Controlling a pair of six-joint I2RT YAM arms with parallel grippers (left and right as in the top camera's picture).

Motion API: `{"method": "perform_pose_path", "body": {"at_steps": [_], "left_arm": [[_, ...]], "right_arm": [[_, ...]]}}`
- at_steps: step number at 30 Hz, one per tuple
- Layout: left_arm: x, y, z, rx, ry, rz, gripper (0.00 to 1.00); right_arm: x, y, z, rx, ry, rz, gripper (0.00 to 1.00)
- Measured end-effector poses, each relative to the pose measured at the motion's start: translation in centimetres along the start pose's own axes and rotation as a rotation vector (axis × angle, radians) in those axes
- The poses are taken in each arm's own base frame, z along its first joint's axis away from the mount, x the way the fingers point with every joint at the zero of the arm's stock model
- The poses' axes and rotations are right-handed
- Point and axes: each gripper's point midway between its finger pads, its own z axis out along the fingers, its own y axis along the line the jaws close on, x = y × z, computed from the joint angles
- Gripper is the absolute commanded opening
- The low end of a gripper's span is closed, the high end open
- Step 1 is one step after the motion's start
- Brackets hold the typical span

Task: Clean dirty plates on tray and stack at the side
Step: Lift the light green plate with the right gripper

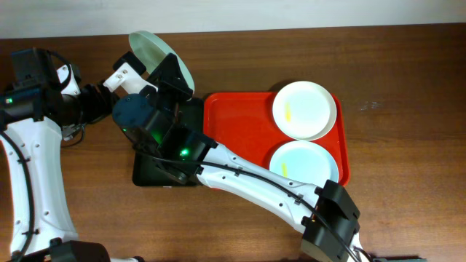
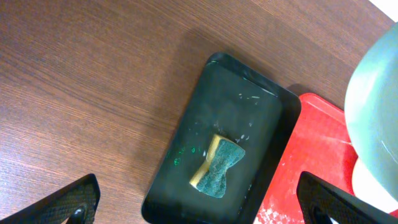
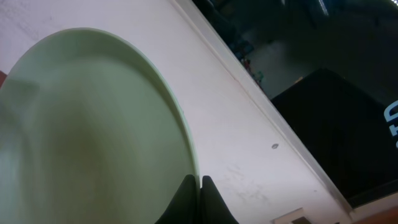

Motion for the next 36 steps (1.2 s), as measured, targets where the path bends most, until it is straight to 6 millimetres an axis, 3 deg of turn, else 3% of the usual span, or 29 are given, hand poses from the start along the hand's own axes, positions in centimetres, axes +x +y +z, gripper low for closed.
{"method": "perform_pose_path", "body": {"at_steps": [10, 23, 27, 30, 33, 36], "left_arm": [[0.0, 0.0, 0.0, 0.000, 0.000, 0.000, 0.99], [0.0, 0.0, 0.0, 0.000, 0.000, 0.000, 0.99], [0.0, 0.0, 0.0, 0.000, 0.001, 0.000, 0.99], [0.0, 0.0, 0.0, 0.000, 0.000, 0.000, 0.99], [0.0, 0.0, 0.0, 0.000, 0.000, 0.000, 0.99], [0.0, 0.0, 0.0, 0.000, 0.000, 0.000, 0.99]], "right_arm": [[0.0, 0.0, 0.0, 0.000, 0.000, 0.001, 0.04], [1.0, 0.9, 0.0, -0.025, 0.031, 0.157, 0.04], [4.8, 3.8, -0.3, -0.142, 0.135, 0.129, 0.04], [8.6, 6.4, 0.3, -0.300, 0.269, 0.259, 0.04], [10.7, 7.4, 2.2, -0.405, 0.373, 0.439, 0.04], [13.5, 7.0, 5.4, -0.502, 0.493, 0.609, 0.04]]}}
